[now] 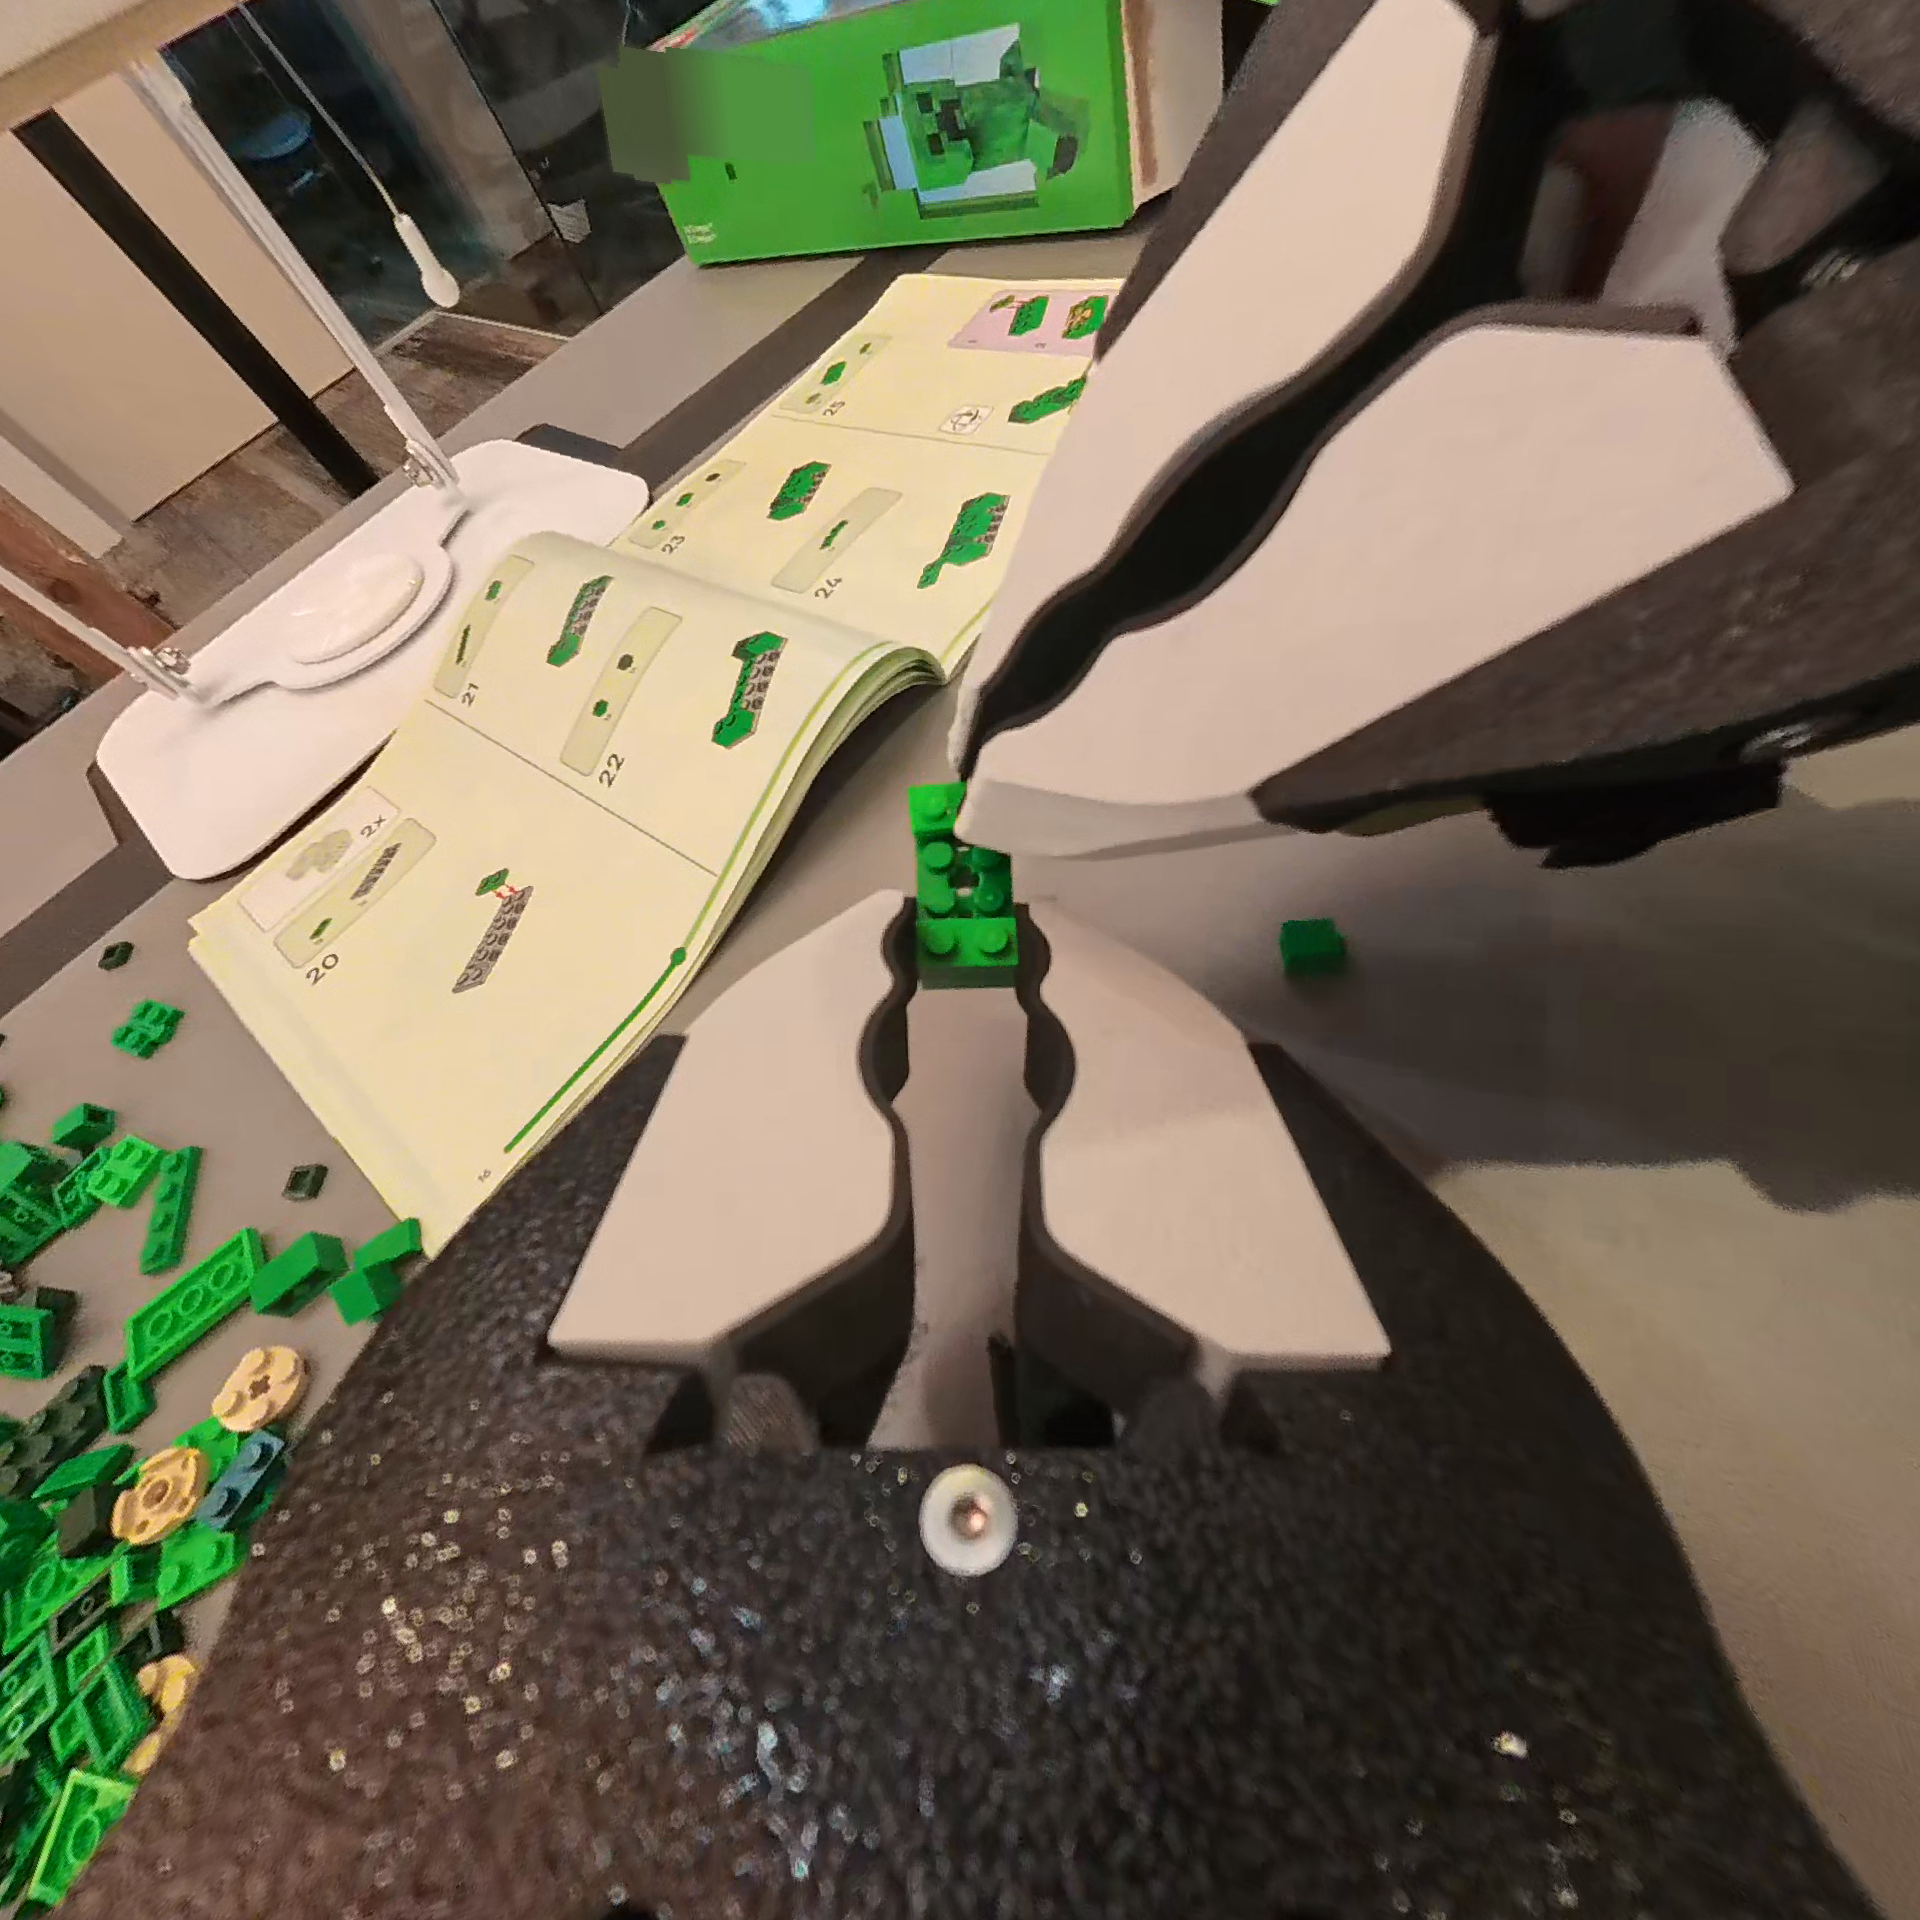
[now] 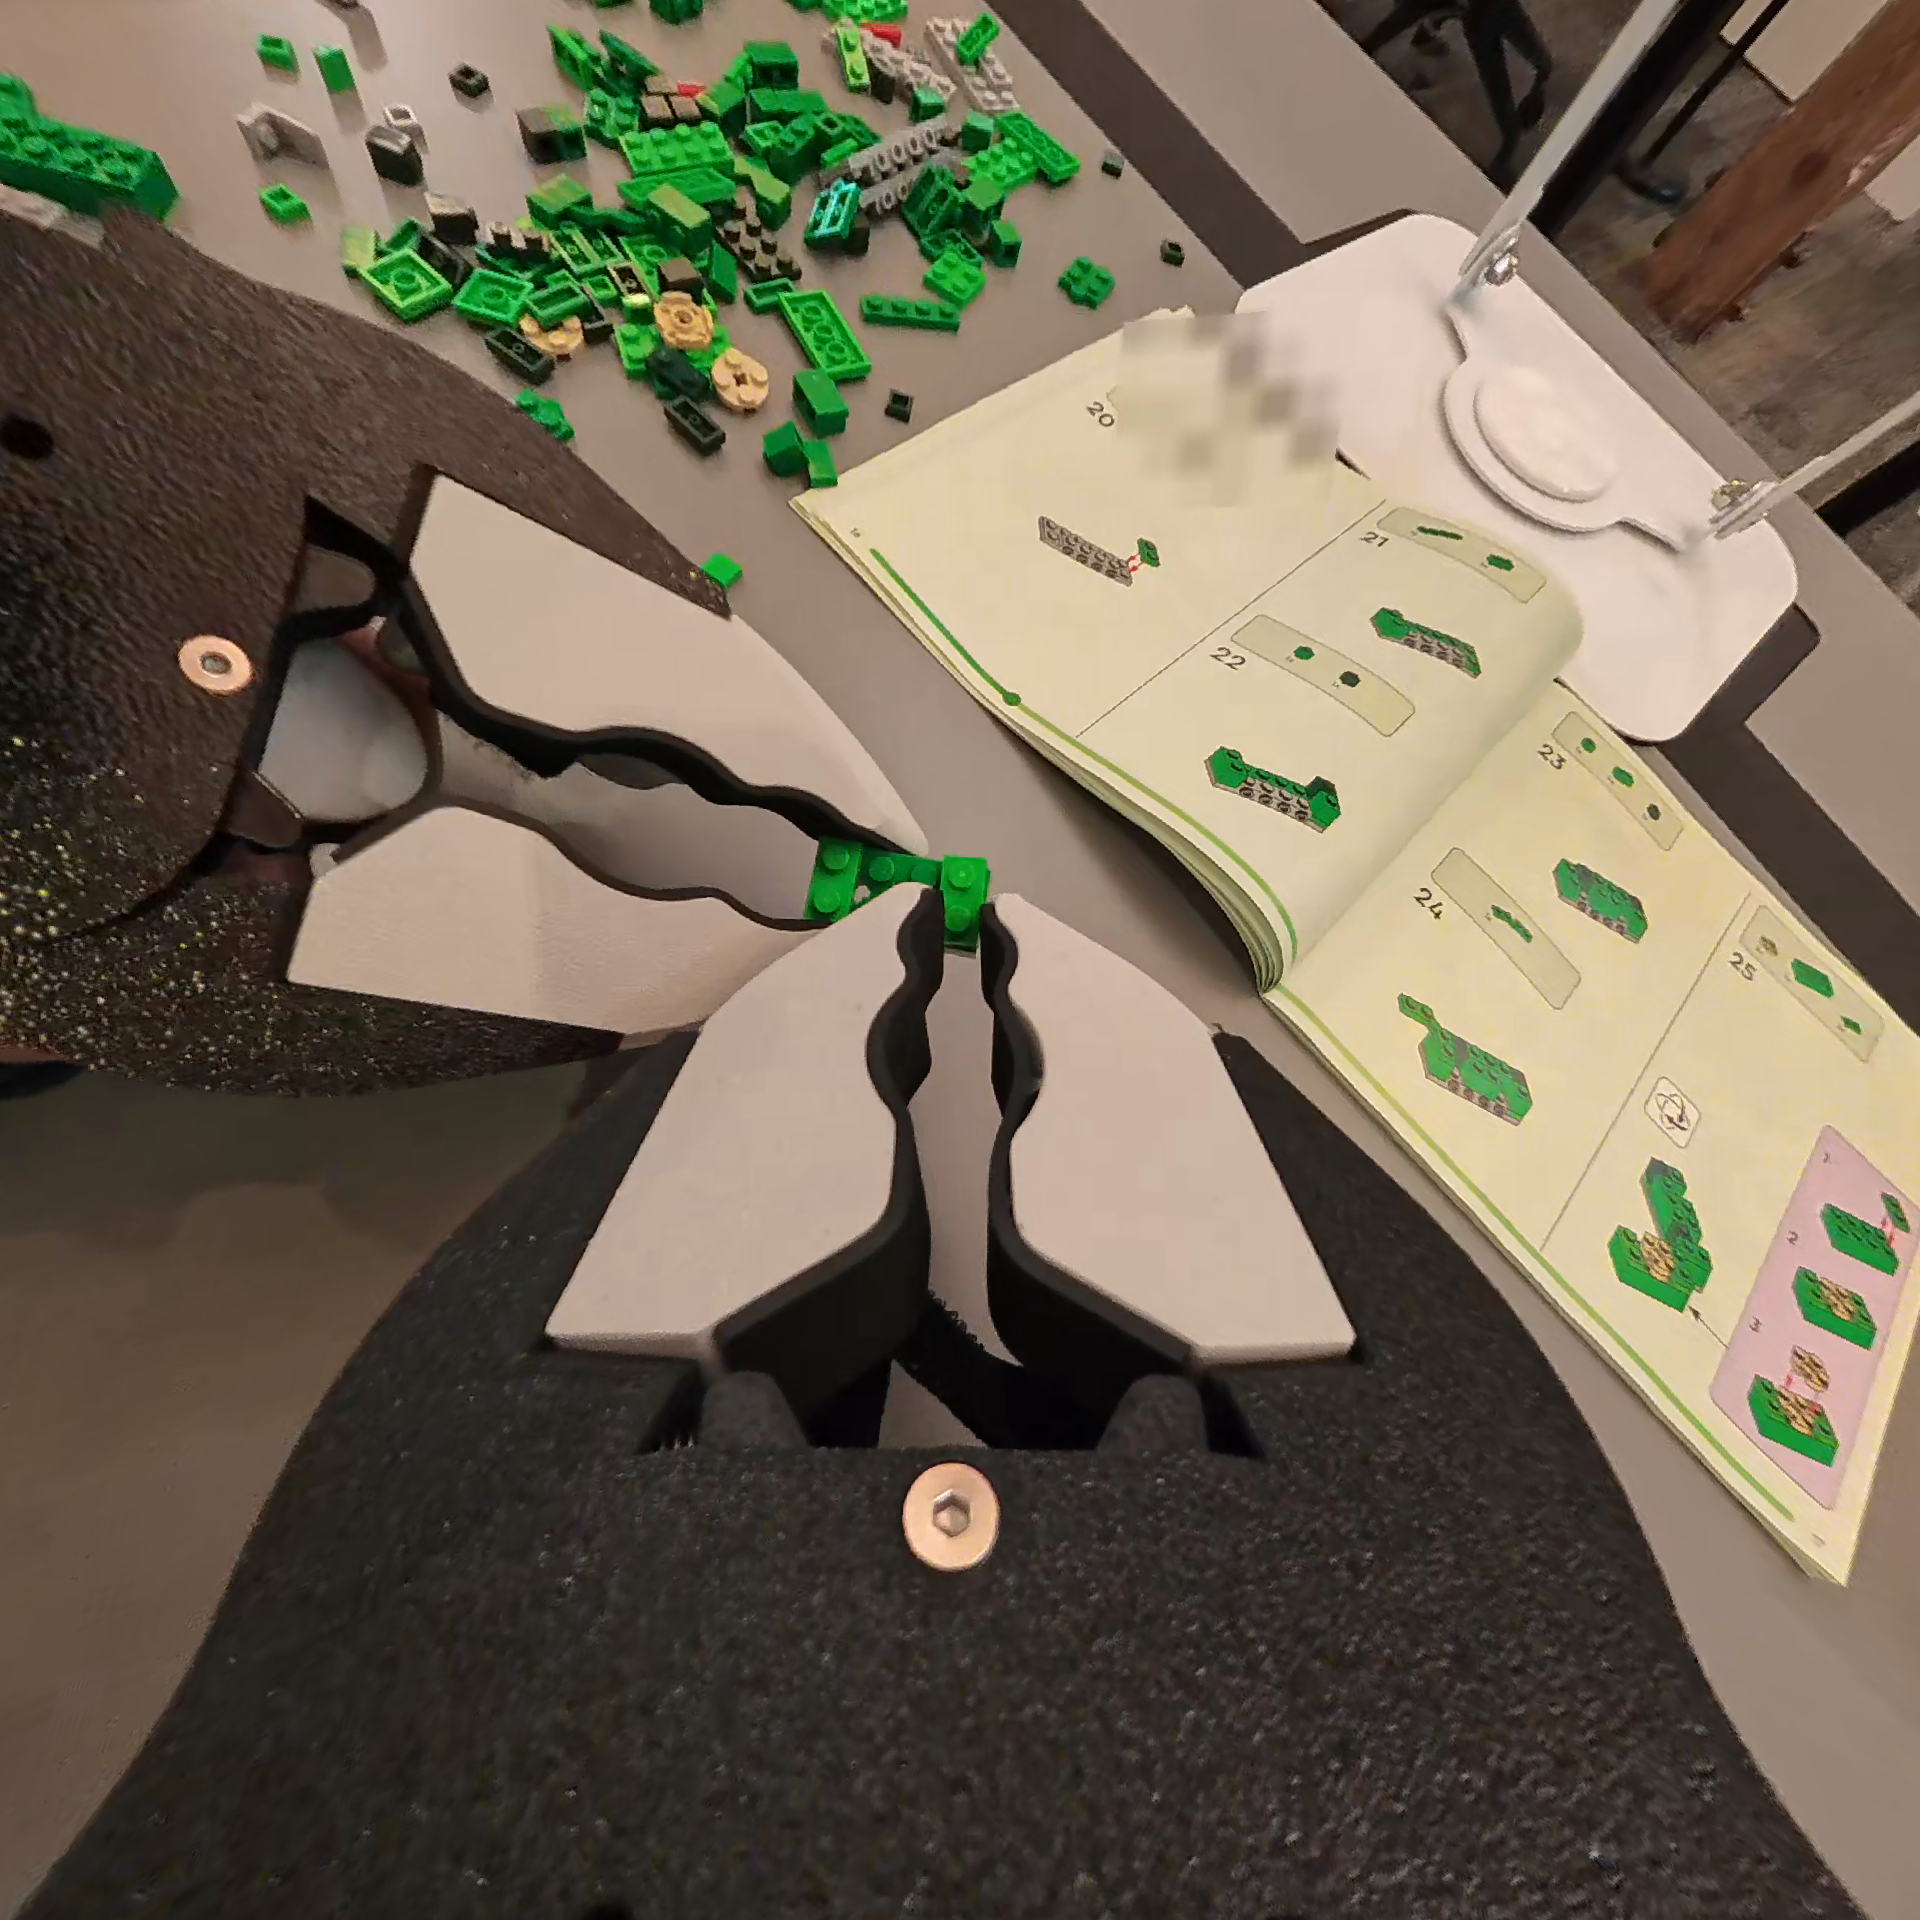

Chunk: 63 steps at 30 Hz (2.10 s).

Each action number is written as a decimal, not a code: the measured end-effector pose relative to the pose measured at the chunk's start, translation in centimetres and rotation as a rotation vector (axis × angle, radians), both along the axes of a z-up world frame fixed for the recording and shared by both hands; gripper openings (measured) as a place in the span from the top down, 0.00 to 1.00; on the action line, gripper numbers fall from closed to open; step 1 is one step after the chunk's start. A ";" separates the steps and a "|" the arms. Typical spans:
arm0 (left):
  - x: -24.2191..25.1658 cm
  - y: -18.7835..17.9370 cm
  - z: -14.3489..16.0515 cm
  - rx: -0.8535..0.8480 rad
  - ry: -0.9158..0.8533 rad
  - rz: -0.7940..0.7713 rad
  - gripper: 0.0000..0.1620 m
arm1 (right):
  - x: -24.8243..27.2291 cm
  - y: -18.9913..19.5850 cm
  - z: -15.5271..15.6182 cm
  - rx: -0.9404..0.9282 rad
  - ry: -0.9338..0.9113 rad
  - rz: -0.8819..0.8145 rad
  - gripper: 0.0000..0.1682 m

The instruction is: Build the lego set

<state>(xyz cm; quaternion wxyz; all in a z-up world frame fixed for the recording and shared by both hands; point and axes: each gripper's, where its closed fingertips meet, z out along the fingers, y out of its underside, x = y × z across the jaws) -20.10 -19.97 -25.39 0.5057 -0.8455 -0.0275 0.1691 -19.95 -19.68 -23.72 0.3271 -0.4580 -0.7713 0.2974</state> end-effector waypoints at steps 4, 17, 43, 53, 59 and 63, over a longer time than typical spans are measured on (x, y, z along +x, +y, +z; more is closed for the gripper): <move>-0.1 0.0 0.1 0.006 -0.010 0.004 0.90 | -0.1 0.1 0.1 0.038 -0.002 -0.024 0.96; -0.1 0.0 0.0 0.008 -0.017 0.001 0.90 | 0.1 0.0 0.0 0.001 -0.046 -0.044 0.96; 0.1 0.0 0.0 0.006 -0.020 -0.013 0.90 | 0.0 0.3 -0.2 -0.010 -0.063 -0.062 0.92; 0.0 0.0 0.0 0.006 -0.027 -0.013 0.90 | 0.2 0.4 -0.2 -0.030 -0.069 -0.074 0.87; 0.8 0.1 0.2 0.027 -0.096 -0.090 0.90 | 0.9 0.4 2.0 0.008 0.037 0.032 0.85; 2.5 -0.4 2.0 0.022 -0.192 -0.263 0.90 | 2.4 0.0 4.4 0.096 0.200 0.289 0.81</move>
